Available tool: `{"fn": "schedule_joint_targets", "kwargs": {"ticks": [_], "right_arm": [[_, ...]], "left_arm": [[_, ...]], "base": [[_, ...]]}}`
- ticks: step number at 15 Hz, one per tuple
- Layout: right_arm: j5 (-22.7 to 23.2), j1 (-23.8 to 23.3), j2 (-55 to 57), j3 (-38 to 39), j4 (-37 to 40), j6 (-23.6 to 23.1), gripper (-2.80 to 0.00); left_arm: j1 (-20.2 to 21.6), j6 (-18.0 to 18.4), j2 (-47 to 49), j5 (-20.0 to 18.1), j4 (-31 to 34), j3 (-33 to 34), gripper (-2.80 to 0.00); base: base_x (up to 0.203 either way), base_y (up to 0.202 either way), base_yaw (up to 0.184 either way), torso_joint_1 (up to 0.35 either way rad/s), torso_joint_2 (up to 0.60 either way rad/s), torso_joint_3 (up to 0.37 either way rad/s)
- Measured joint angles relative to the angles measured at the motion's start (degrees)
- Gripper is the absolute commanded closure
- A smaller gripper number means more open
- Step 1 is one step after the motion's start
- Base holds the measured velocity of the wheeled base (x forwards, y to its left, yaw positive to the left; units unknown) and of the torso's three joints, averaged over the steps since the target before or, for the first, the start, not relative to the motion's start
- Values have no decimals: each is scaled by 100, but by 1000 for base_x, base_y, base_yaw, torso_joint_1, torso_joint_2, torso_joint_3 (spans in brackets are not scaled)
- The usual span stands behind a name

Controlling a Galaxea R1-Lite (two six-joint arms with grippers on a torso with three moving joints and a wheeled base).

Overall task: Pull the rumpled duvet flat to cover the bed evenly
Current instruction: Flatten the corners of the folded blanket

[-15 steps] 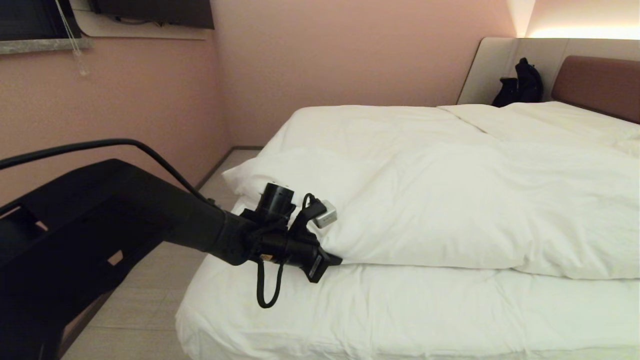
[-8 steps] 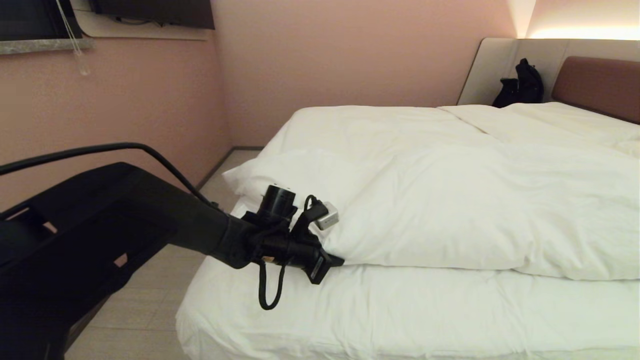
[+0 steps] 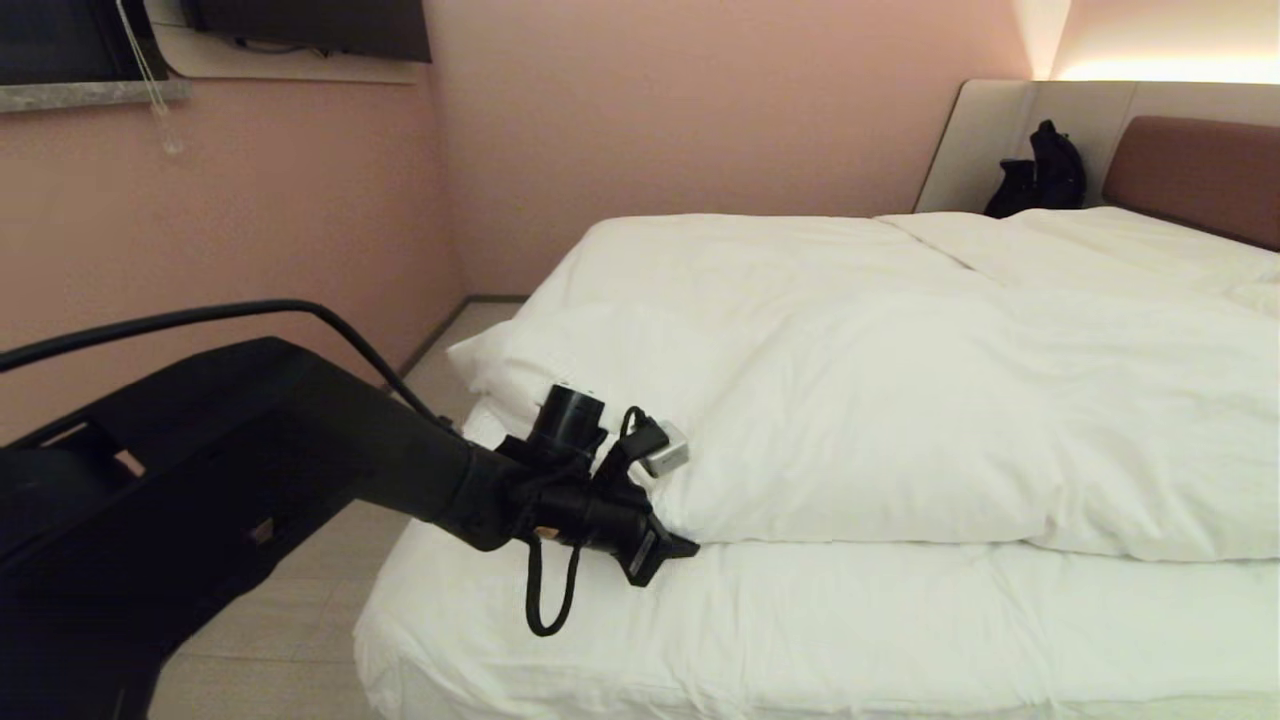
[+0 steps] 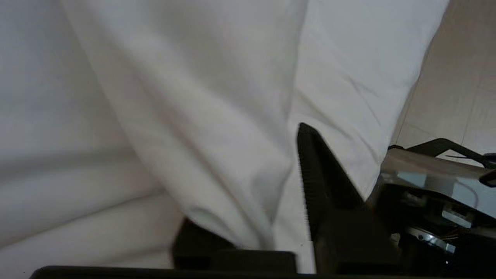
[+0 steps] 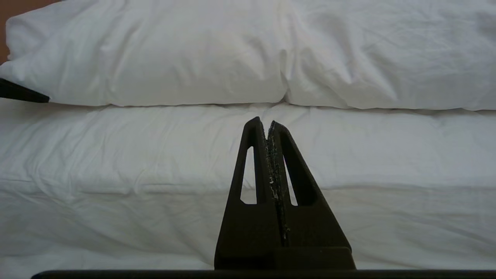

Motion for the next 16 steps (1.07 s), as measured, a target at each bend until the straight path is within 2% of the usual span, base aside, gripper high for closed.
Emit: {"fn": "schedule_joint_targets", "kwargs": {"ticks": [7,11,14,16], "right_arm": [[0,0,0,0,0,2,0],[-5,0,0,0,1,2,0],[-2,2,0,0,1,2,0],[-5,2,0,0,3,5,0]], "left_arm": [[55,-30,-269,64,-117,83,-280],[171,-10,-738,463,-136,100,-280],[227,-32,-844,996,-138,89,-280],[287,-45,-897,1117,-141,115,-280]], "base": [[0,0,0,0,0,0],[0,0,0,0,0,0],[0,0,0,0,0,0],[0,0,0,0,0,0]]}}
